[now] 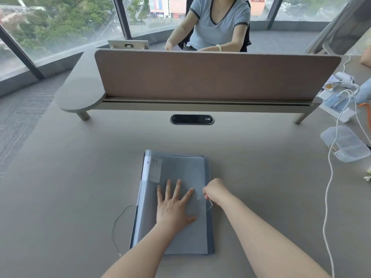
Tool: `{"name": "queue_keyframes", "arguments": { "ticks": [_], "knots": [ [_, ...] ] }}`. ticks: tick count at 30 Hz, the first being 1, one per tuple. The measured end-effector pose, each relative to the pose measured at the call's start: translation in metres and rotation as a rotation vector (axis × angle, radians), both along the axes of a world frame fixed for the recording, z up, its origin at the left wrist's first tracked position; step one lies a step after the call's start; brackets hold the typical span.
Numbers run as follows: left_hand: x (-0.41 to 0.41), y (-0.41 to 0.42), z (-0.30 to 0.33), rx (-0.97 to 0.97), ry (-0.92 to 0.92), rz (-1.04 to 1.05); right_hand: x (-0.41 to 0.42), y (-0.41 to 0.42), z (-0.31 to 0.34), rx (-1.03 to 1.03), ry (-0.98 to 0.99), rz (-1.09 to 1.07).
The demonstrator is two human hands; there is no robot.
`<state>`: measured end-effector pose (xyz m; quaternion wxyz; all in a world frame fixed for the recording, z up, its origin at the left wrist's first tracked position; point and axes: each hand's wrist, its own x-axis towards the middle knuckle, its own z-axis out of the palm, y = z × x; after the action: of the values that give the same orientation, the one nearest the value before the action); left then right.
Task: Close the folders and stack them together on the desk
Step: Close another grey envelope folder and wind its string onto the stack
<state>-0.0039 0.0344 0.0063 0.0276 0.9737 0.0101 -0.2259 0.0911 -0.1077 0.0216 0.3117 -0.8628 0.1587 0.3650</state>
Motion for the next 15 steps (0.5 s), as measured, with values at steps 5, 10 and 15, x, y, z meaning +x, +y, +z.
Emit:
{"name": "queue_keyframes", "arguments": {
  "ticks": [5, 10, 15],
  "knots": [
    [-0.001, 0.003, -0.002, -0.027, -0.010, 0.001, -0.004, 0.017, -0.019, -0.086, -0.112, 0.173],
    [-0.003, 0.005, -0.006, -0.039, -0.032, 0.006, -0.018, 0.026, -0.005, -0.168, -0.224, 0.424],
    [-0.003, 0.005, -0.009, -0.054, -0.048, 0.015, -0.039, 0.029, -0.001, -0.240, -0.291, 0.676]
  ]
}}
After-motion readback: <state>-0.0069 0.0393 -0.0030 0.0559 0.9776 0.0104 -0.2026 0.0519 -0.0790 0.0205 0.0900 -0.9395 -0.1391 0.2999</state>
